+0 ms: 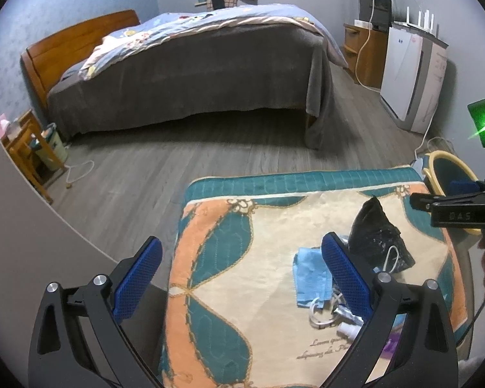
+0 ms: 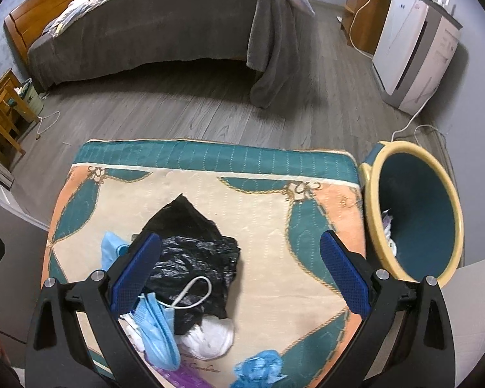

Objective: Collect trash
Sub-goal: 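Move both open tools back over the cushion, then grasp the black plastic bag with right tool while left tool grasps blue mask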

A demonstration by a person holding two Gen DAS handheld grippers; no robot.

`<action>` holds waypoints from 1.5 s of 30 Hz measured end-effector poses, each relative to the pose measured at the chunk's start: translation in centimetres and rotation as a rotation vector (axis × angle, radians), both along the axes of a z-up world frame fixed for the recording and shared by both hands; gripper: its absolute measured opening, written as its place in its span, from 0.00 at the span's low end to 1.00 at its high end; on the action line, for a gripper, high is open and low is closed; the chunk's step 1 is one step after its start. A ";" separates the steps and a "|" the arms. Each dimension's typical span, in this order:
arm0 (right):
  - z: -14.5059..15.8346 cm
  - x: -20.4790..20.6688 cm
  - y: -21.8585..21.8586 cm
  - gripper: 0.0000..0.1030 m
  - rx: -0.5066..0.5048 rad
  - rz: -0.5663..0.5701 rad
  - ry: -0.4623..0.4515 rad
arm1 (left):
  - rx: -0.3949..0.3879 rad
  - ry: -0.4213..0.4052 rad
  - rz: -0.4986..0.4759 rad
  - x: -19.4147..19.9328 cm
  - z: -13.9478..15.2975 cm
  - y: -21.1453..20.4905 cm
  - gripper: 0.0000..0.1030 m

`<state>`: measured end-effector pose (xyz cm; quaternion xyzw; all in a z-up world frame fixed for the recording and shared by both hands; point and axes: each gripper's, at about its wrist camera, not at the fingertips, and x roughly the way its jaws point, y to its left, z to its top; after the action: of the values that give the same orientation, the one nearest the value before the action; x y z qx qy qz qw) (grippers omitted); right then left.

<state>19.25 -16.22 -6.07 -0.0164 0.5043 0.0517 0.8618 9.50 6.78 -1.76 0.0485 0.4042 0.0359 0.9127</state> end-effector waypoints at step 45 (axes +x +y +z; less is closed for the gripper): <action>-7.3 5.4 3.5 0.37 0.205 -0.009 0.237 | -0.030 0.240 -0.139 3.4 -8.6 -1.3 0.94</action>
<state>24.63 -12.77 -13.39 0.0801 0.5947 0.1007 0.7936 12.85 5.46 -10.31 0.0666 0.5066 -0.0398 0.8587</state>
